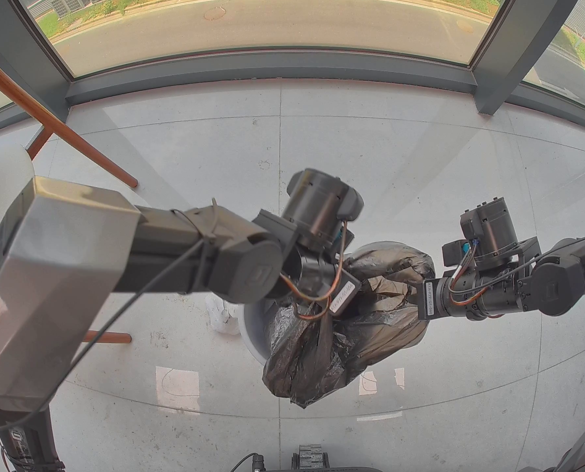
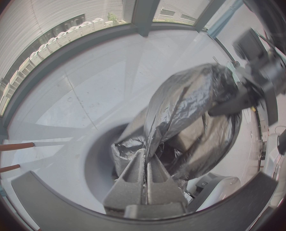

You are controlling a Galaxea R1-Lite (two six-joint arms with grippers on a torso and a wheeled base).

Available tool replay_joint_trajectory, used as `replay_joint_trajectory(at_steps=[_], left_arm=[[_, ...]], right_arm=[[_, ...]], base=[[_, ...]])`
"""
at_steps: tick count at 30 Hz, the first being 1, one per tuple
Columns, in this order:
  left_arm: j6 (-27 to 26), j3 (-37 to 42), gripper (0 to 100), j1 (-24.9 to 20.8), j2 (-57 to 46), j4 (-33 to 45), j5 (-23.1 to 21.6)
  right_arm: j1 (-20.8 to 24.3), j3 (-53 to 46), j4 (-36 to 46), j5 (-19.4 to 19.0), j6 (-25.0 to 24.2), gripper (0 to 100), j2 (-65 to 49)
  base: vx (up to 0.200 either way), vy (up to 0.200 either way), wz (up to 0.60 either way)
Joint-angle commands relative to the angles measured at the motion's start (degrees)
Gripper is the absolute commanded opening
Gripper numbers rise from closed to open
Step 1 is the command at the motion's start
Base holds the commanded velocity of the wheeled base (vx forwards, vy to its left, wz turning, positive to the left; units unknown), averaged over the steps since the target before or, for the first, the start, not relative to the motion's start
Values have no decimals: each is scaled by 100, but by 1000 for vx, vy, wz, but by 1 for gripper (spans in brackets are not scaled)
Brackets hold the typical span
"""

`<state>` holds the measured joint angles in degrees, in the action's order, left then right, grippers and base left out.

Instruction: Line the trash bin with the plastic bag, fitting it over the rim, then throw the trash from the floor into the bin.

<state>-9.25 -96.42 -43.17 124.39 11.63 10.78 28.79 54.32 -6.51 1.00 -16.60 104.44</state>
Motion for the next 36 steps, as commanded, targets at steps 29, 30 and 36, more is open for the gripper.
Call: replay_joint_trajectory(at_steps=[29,30,36], left_arm=[[55,-483,0,511,-662,850,-93],[55,-466,0,511,-653,850,-93],[55,-273,0,537,-644,815,-84]], right_arm=[[-629,1713,-448,-460,887,0,1105],[-612,1705,-456,-531,887,100,1079],[-568,1168,-439,-917,869,100,622]], base=[[0,0,0],[0,0,0],[0,0,0]])
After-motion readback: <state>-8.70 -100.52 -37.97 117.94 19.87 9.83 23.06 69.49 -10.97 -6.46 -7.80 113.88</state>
